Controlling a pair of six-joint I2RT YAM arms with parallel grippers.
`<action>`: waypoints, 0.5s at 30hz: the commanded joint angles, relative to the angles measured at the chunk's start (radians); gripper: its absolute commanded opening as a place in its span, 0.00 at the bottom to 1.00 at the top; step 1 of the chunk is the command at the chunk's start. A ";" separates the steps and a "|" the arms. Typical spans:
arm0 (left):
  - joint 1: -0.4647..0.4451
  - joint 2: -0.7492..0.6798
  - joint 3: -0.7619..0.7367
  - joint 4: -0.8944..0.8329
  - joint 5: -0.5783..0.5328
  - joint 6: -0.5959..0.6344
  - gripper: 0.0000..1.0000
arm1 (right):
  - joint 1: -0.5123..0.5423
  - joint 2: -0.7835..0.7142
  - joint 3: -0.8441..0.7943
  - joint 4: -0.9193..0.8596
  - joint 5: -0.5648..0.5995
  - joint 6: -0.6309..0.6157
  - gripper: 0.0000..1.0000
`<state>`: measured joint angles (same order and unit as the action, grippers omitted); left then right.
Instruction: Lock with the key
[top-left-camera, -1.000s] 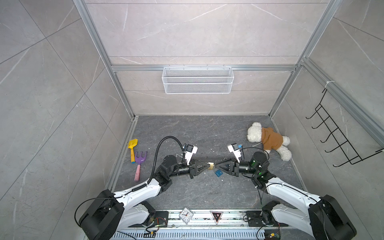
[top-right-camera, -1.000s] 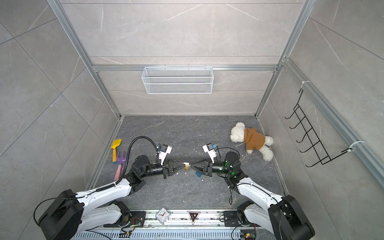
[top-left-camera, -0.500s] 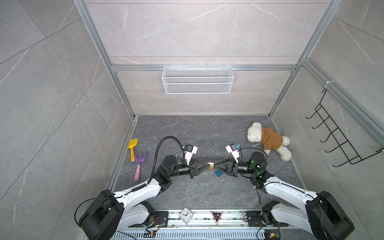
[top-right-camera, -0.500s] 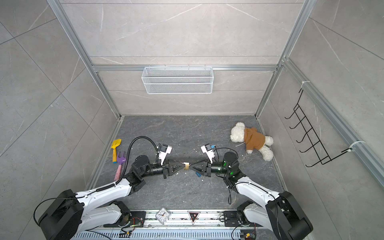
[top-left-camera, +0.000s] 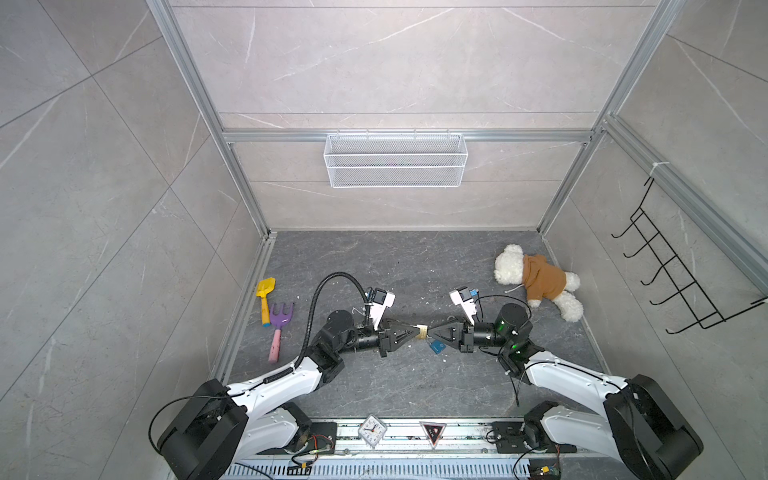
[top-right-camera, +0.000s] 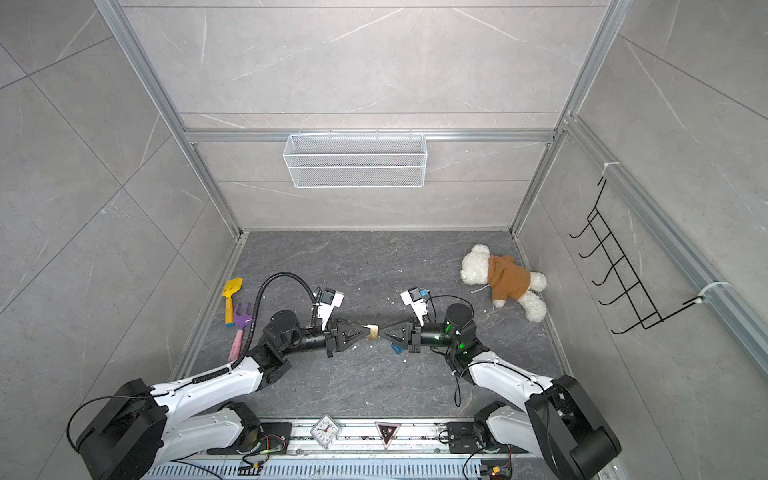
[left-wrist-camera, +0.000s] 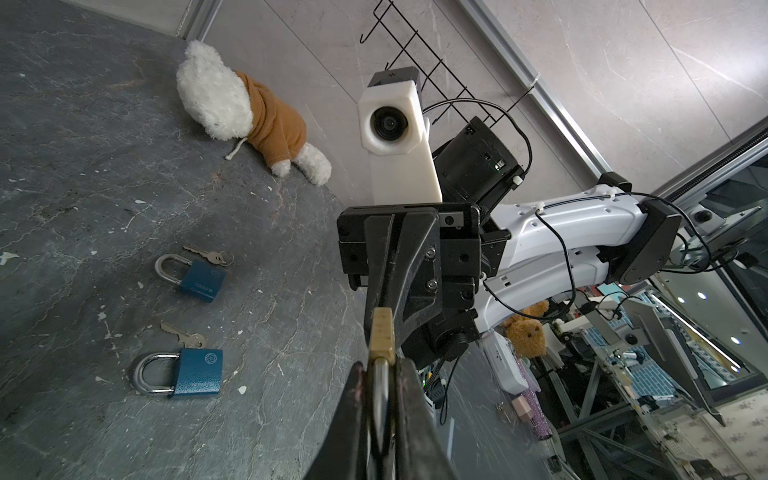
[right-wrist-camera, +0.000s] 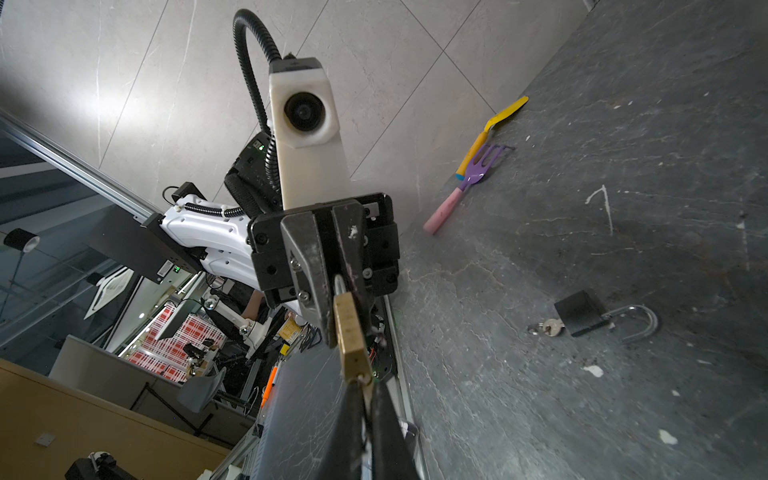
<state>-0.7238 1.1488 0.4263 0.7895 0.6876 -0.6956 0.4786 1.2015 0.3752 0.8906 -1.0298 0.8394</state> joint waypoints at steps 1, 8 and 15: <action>0.001 -0.015 0.040 0.044 0.005 0.022 0.00 | 0.006 0.002 -0.010 0.060 -0.023 0.013 0.00; 0.000 -0.004 0.056 -0.002 0.014 0.042 0.09 | 0.005 0.005 -0.012 0.088 -0.026 0.035 0.00; -0.008 -0.005 0.068 -0.072 0.007 0.082 0.20 | 0.006 0.011 -0.006 0.072 -0.023 0.035 0.00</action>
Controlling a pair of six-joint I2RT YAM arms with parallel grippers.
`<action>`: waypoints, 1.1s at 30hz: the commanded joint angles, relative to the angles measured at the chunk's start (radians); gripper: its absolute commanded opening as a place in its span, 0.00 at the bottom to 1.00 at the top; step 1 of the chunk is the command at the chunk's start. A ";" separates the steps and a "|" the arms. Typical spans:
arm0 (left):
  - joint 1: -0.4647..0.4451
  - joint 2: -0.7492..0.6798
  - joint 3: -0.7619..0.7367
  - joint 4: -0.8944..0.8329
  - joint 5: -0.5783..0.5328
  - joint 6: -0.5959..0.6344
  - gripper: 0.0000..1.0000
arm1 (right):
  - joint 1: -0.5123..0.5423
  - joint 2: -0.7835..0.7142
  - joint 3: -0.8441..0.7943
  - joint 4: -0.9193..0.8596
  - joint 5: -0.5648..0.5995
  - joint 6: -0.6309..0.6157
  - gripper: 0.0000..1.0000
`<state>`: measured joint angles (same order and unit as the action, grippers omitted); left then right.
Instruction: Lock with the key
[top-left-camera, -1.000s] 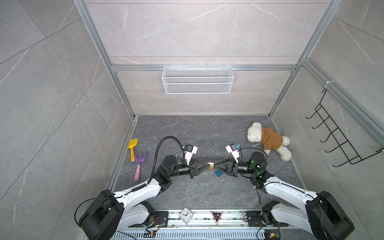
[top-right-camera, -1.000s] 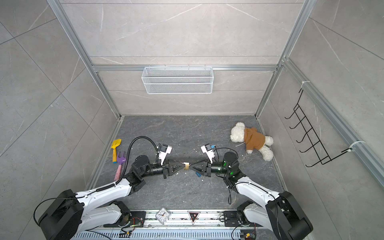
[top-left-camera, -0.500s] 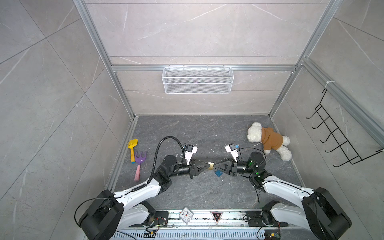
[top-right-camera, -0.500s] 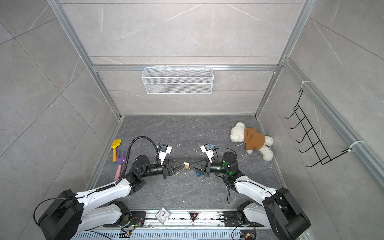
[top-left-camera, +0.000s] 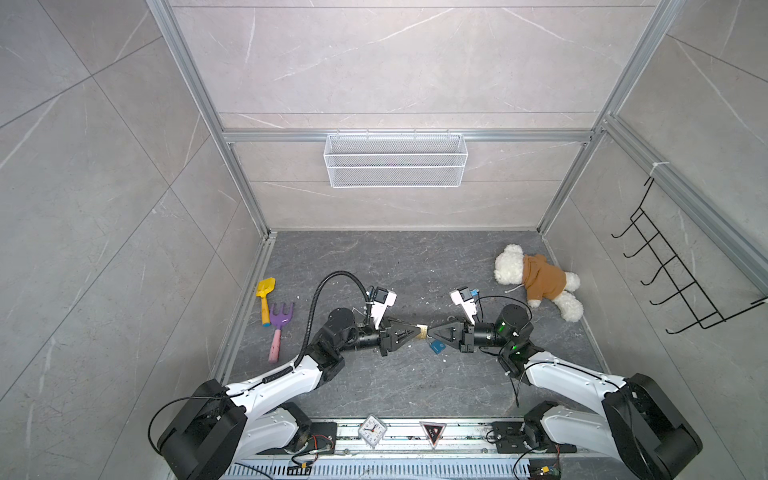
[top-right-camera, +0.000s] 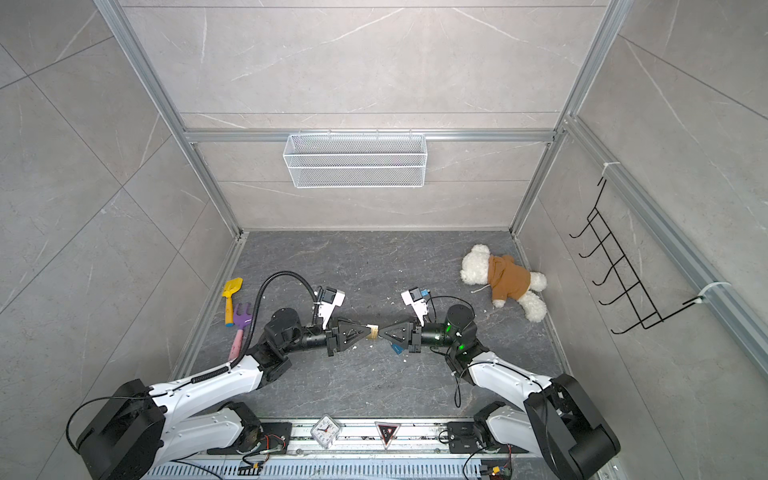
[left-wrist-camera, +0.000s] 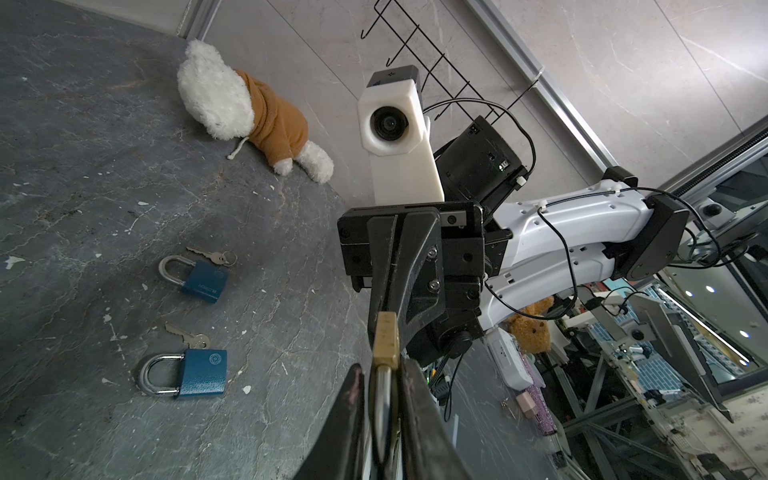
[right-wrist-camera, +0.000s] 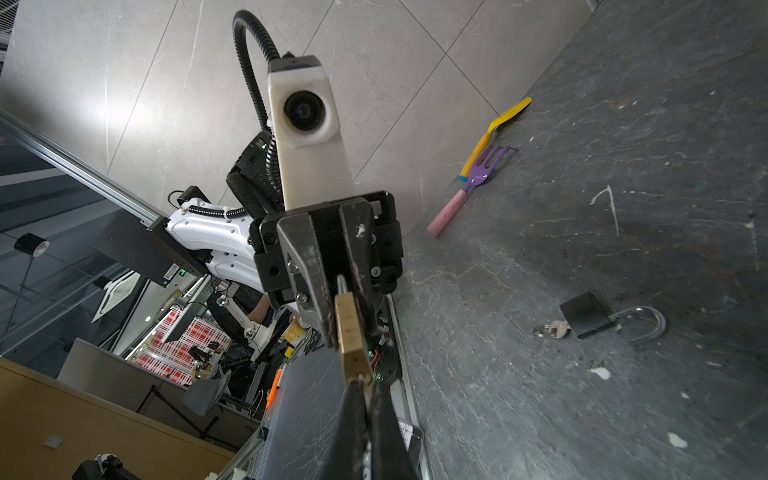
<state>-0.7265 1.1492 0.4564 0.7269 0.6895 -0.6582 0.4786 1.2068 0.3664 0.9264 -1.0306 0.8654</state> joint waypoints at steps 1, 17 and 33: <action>-0.006 -0.005 0.039 -0.013 0.005 0.048 0.21 | 0.006 0.005 0.004 0.035 -0.022 0.009 0.00; -0.024 0.043 0.066 -0.027 0.025 0.065 0.12 | 0.005 0.011 0.027 -0.004 -0.029 -0.007 0.00; -0.003 0.012 -0.017 0.146 -0.057 -0.045 0.00 | 0.005 -0.020 -0.007 0.120 -0.030 0.008 0.00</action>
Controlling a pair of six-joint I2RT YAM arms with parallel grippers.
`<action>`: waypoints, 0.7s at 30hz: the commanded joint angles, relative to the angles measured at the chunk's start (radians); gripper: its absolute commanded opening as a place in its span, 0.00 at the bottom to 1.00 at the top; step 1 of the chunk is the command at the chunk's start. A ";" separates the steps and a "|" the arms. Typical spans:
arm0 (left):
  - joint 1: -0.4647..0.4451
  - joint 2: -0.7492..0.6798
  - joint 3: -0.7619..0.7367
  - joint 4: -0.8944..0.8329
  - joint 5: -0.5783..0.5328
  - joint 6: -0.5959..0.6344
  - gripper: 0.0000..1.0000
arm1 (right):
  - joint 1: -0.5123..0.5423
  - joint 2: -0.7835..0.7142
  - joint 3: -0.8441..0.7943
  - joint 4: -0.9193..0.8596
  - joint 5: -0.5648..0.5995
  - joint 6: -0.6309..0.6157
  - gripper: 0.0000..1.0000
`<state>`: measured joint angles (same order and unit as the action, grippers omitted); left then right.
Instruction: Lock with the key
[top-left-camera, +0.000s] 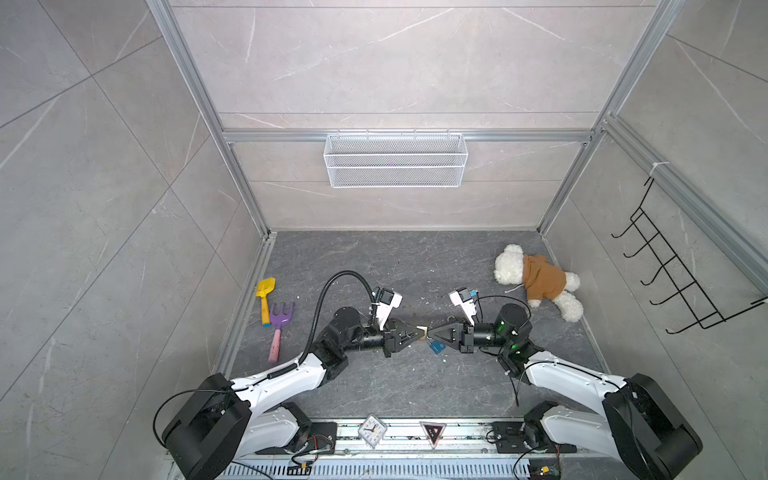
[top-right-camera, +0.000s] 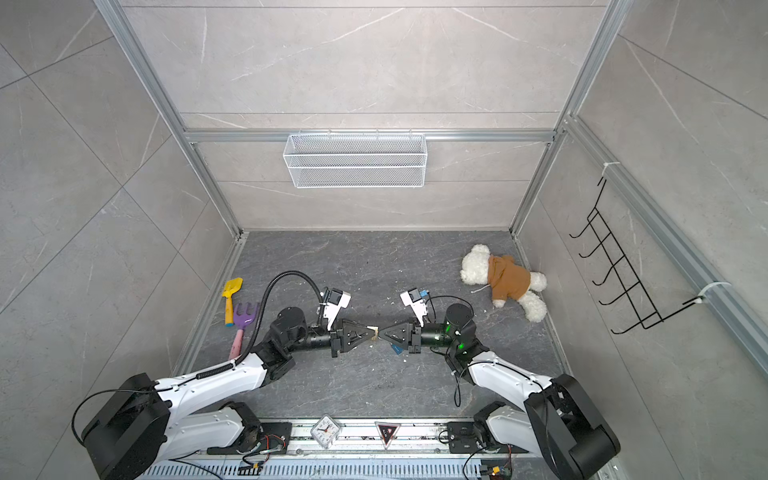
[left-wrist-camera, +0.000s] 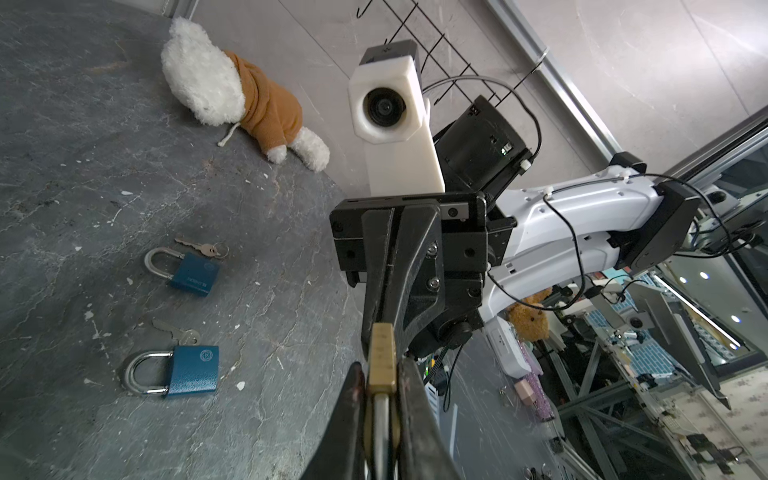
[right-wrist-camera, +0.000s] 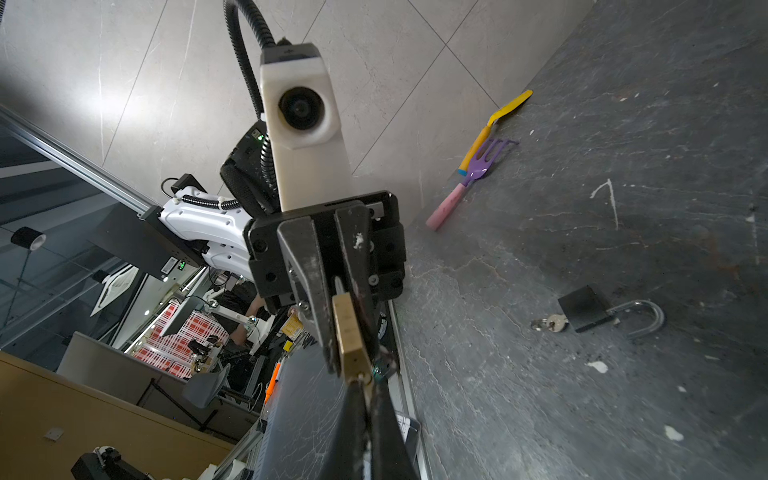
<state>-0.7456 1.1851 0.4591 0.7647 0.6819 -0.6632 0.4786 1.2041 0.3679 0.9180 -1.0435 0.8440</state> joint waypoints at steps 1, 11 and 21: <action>0.017 -0.035 -0.027 0.114 -0.062 -0.045 0.00 | 0.004 -0.018 -0.014 0.153 -0.014 0.038 0.00; 0.053 -0.140 -0.085 0.095 -0.121 -0.058 0.00 | -0.005 -0.066 -0.033 0.157 0.011 0.036 0.00; 0.059 -0.133 0.001 -0.159 -0.052 0.066 0.00 | -0.008 -0.161 0.021 -0.265 0.146 -0.116 0.00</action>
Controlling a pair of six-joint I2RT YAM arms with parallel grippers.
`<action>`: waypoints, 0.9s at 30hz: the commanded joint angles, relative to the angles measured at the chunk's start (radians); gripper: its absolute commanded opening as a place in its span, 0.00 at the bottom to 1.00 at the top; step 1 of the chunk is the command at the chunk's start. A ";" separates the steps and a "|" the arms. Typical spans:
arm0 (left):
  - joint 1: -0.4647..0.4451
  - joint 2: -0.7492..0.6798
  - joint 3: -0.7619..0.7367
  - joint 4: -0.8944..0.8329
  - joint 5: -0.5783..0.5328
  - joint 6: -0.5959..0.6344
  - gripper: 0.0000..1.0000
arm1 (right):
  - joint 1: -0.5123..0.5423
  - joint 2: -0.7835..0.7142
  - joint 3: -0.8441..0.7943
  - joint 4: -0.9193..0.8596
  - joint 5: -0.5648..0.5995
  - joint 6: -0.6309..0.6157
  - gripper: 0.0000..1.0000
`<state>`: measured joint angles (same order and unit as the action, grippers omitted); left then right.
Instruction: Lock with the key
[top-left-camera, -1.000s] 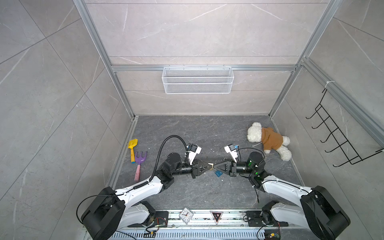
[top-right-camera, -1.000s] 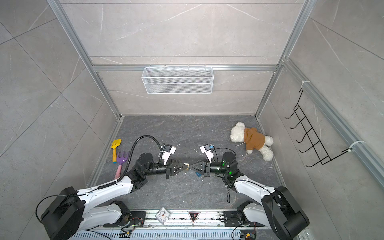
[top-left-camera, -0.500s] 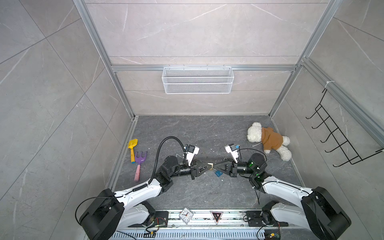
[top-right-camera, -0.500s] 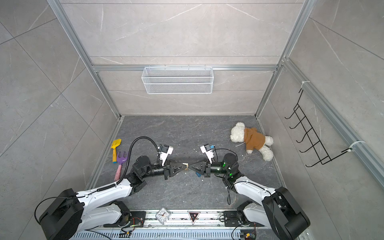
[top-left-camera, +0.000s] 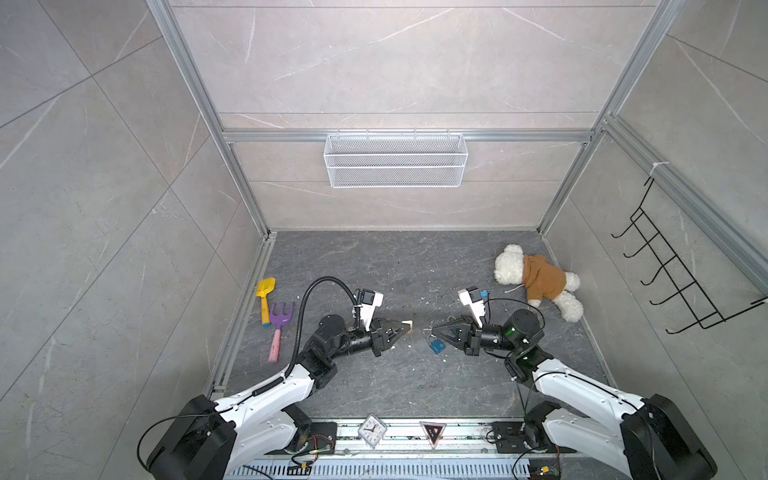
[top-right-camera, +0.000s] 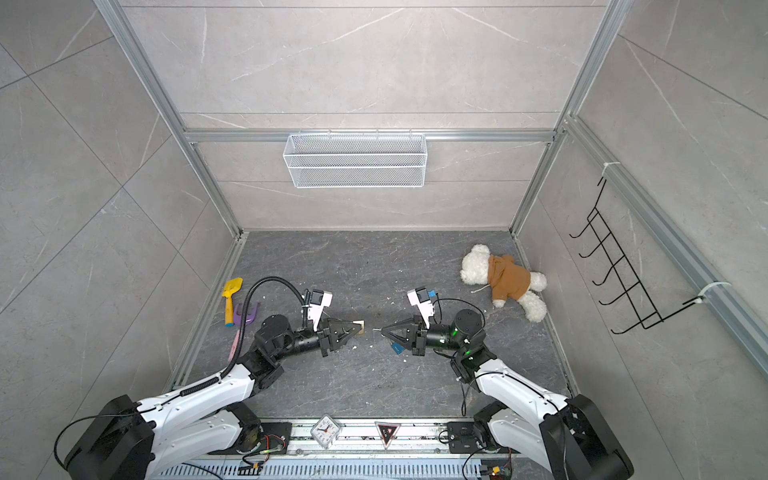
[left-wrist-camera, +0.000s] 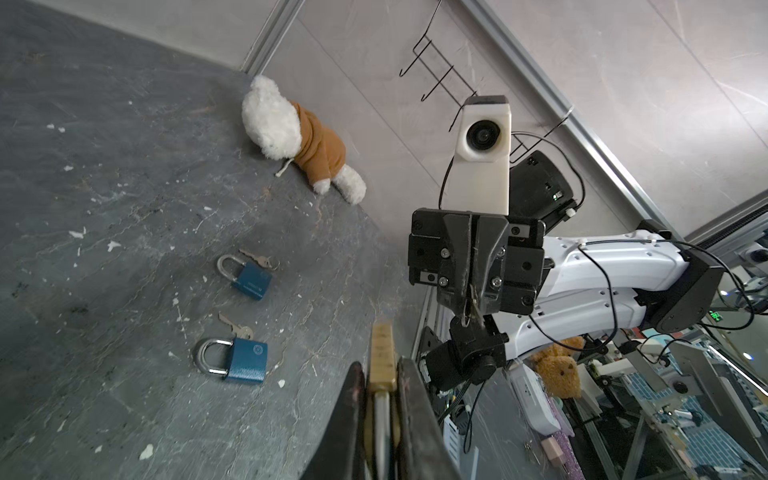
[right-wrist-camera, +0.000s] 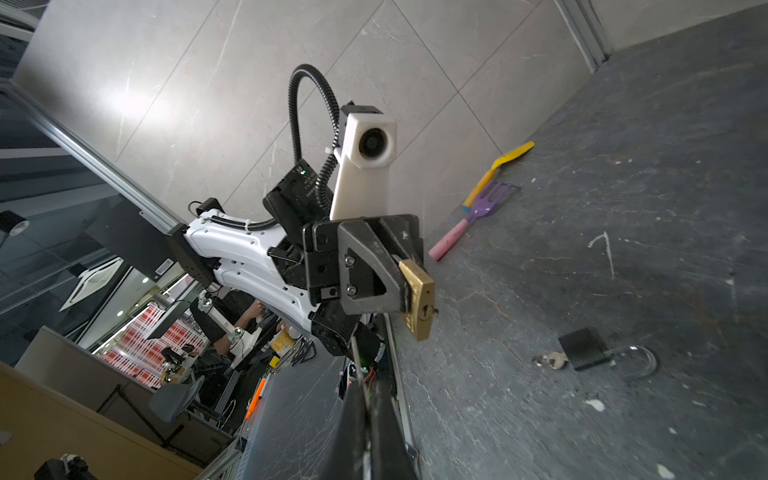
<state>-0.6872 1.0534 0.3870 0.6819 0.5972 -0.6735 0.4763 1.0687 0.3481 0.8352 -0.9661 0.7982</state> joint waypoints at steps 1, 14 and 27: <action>0.001 0.011 0.097 -0.149 0.028 0.105 0.00 | -0.005 -0.035 0.053 -0.245 0.084 -0.100 0.00; -0.018 0.041 0.213 -0.559 -0.122 0.263 0.00 | -0.004 -0.050 0.043 -0.383 0.251 -0.045 0.00; -0.074 0.326 0.356 -0.755 -0.061 0.376 0.00 | 0.020 -0.081 -0.063 -0.327 0.518 0.060 0.00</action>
<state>-0.7410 1.3563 0.6979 -0.0383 0.4889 -0.3496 0.4866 1.0039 0.2996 0.4725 -0.5350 0.8177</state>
